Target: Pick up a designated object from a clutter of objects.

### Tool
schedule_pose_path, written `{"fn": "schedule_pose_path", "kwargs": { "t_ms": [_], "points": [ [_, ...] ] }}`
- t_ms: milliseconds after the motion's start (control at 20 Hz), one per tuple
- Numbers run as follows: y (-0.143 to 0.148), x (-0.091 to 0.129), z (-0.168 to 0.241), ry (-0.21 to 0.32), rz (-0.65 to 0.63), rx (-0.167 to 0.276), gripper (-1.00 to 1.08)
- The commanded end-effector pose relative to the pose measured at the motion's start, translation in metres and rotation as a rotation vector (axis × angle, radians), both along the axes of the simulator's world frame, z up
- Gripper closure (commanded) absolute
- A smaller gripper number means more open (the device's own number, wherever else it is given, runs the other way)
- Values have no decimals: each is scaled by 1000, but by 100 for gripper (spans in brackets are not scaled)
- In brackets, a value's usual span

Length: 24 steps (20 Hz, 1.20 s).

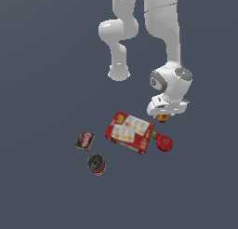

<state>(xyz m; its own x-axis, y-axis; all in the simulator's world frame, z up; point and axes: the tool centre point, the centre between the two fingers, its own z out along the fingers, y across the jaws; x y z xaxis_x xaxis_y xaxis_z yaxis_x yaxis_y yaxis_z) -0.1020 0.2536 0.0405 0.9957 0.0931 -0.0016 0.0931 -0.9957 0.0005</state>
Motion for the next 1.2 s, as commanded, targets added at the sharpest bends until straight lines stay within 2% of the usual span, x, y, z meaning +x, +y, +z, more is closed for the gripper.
{"fn": "schedule_pose_path", "kwargs": {
  "t_ms": [0, 100, 150, 750, 1150],
  "points": [
    [0, 0, -5, -1, 0, 0, -92],
    [0, 0, -6, -1, 0, 0, -92],
    [0, 0, -6, -1, 0, 0, 108],
    [0, 1, -4, -3, 1, 1, 108],
    [-19, 9, 17, -3, 1, 1, 108]
  ]
}}
